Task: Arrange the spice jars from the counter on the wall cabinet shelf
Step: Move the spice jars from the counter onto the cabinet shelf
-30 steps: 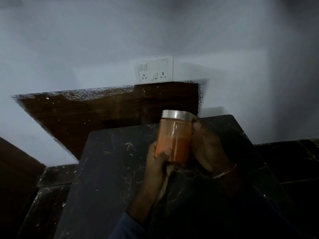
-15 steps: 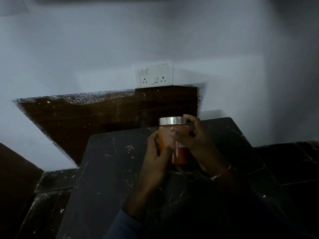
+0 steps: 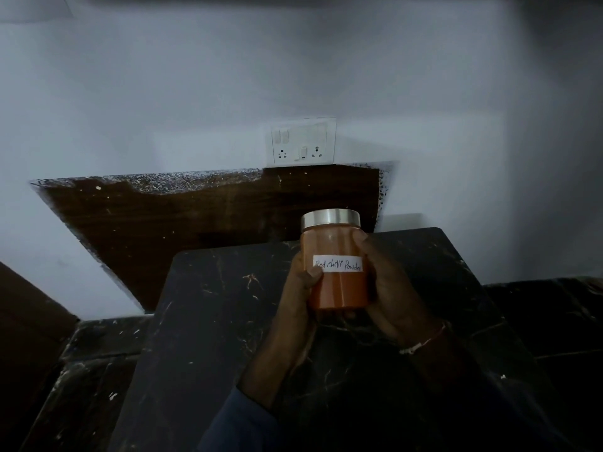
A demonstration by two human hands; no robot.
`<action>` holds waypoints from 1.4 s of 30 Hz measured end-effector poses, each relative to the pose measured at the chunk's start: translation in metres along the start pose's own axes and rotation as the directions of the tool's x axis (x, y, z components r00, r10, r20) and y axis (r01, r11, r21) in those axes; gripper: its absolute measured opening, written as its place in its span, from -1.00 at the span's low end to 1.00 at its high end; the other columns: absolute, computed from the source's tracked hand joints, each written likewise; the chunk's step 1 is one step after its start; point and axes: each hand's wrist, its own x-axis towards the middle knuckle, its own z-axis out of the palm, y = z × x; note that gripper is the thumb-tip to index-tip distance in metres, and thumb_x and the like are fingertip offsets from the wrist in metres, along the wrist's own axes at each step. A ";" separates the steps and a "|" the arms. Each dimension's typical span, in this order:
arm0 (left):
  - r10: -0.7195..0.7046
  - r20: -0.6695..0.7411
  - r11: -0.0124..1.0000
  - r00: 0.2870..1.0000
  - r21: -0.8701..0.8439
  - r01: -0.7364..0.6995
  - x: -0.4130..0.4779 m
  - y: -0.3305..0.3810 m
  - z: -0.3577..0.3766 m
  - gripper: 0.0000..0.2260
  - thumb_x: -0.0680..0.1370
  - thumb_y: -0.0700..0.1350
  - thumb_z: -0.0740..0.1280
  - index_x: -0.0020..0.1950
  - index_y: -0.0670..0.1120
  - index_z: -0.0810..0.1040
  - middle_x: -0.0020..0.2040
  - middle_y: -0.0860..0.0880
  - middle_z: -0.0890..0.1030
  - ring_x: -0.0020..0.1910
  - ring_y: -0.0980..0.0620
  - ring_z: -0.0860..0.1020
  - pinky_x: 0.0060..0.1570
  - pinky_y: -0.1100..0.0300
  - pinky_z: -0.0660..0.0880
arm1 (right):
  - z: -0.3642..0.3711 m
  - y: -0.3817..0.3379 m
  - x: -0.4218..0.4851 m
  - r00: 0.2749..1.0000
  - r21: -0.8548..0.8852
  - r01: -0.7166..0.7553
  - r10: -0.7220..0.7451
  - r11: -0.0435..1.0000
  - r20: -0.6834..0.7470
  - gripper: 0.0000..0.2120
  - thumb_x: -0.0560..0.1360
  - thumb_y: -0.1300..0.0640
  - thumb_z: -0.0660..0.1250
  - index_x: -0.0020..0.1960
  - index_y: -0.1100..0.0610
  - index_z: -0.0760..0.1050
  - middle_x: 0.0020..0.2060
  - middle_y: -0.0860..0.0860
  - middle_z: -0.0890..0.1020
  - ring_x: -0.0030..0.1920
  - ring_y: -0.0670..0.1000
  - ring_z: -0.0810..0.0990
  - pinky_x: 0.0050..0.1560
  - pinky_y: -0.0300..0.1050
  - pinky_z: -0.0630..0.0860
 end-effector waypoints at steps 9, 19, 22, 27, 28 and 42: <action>-0.002 -0.037 0.991 0.999 -0.130 -0.003 -0.003 -0.001 -0.013 -0.27 0.25 0.16 0.30 0.40 0.00 0.30 0.30 -0.24 0.44 0.17 -0.26 0.51 -0.22 -0.01 0.57 | 0.011 0.010 0.000 1.000 -0.040 0.009 -0.010 0.999 -0.013 -0.65 0.37 -0.22 0.24 0.14 -0.23 0.39 0.21 0.08 0.52 0.11 0.12 0.60 -0.09 0.09 0.61; 0.102 -0.020 0.994 0.995 -0.036 -0.102 -0.007 0.016 -0.023 -0.31 0.26 0.16 0.42 0.36 0.04 0.34 0.27 -0.19 0.46 0.17 -0.18 0.52 -0.13 0.00 0.57 | 0.031 0.015 0.005 0.993 -0.024 0.105 -0.103 0.994 0.061 -0.17 0.03 -0.50 0.43 0.22 -0.21 0.40 0.23 0.08 0.54 0.15 0.11 0.62 0.00 0.11 0.63; 0.203 0.035 0.969 0.979 0.139 -0.206 -0.004 0.035 -0.017 -0.69 0.40 0.08 0.23 0.14 0.17 0.42 0.13 -0.04 0.53 0.00 0.06 0.63 -0.19 0.15 0.60 | 0.036 0.000 0.005 0.988 0.015 0.146 -0.147 0.989 0.056 -0.22 0.14 -0.46 0.42 0.27 -0.16 0.39 0.23 0.07 0.55 0.12 0.06 0.64 -0.06 0.04 0.64; 0.396 0.192 0.786 0.898 0.435 -0.440 0.014 0.083 0.010 -0.57 0.41 0.10 0.24 0.27 0.08 0.42 0.18 -0.03 0.57 0.13 0.00 0.60 0.00 0.09 0.59 | 0.042 -0.056 0.004 0.944 -0.071 0.327 -0.329 0.942 -0.015 -0.68 0.44 -0.25 0.22 0.12 -0.16 0.46 0.08 0.01 0.63 0.05 0.04 0.66 -0.03 0.04 0.63; 0.449 0.213 0.725 0.868 0.481 -0.493 0.021 0.097 0.021 -0.57 0.44 0.09 0.24 0.29 0.03 0.43 0.18 -0.03 0.58 0.14 0.01 0.60 -0.01 0.13 0.59 | 0.042 -0.077 0.002 0.931 -0.112 0.362 -0.364 0.926 -0.004 -0.65 0.42 -0.30 0.23 0.12 -0.18 0.45 0.10 0.01 0.62 0.08 0.07 0.64 0.02 0.09 0.61; 0.741 0.503 0.086 0.445 0.585 -0.806 0.127 0.315 0.253 -0.73 0.59 0.03 0.24 0.28 0.03 0.47 0.04 0.00 0.65 -0.02 0.07 0.65 -0.15 0.20 0.61 | 0.011 -0.409 0.057 0.506 -0.341 0.837 -0.843 0.427 0.186 -0.60 0.60 -0.07 0.18 0.40 0.00 0.29 0.16 0.02 0.54 0.09 0.08 0.62 0.00 0.10 0.64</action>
